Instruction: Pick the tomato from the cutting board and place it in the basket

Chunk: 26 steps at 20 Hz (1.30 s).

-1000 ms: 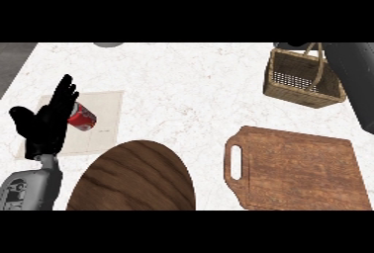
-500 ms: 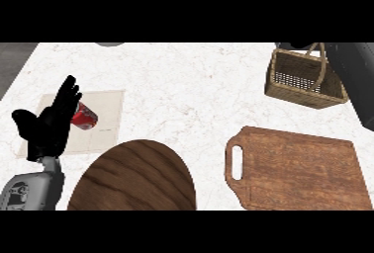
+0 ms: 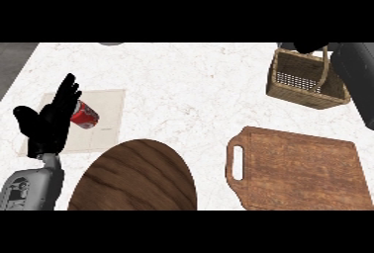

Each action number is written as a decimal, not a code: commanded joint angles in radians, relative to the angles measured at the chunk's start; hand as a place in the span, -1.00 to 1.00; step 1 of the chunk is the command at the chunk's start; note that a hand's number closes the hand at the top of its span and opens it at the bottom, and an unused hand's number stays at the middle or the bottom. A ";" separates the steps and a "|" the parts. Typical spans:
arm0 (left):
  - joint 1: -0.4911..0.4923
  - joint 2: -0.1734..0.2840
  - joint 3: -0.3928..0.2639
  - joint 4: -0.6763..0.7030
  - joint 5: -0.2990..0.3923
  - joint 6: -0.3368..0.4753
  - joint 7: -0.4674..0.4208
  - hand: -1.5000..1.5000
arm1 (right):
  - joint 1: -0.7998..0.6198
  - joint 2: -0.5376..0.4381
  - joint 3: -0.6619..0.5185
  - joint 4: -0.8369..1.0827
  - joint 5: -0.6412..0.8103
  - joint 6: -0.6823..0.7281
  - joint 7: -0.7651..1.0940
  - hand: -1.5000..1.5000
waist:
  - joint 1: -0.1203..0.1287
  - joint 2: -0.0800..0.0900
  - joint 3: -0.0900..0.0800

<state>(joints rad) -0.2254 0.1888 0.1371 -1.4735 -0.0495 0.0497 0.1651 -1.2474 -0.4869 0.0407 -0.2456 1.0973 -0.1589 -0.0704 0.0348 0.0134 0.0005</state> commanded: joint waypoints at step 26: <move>0.005 0.003 0.016 0.019 0.010 -0.015 -0.028 0.00 | 0.016 0.017 -0.095 0.080 -0.041 0.071 0.110 -1.00 | -0.002 -0.002 0.000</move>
<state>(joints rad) -0.2378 0.1861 0.1433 -1.4643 -0.0485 0.0463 0.1664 -1.2345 -0.4755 -0.0139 -0.1406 1.0955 -0.0643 0.0305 0.0356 0.0128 0.0006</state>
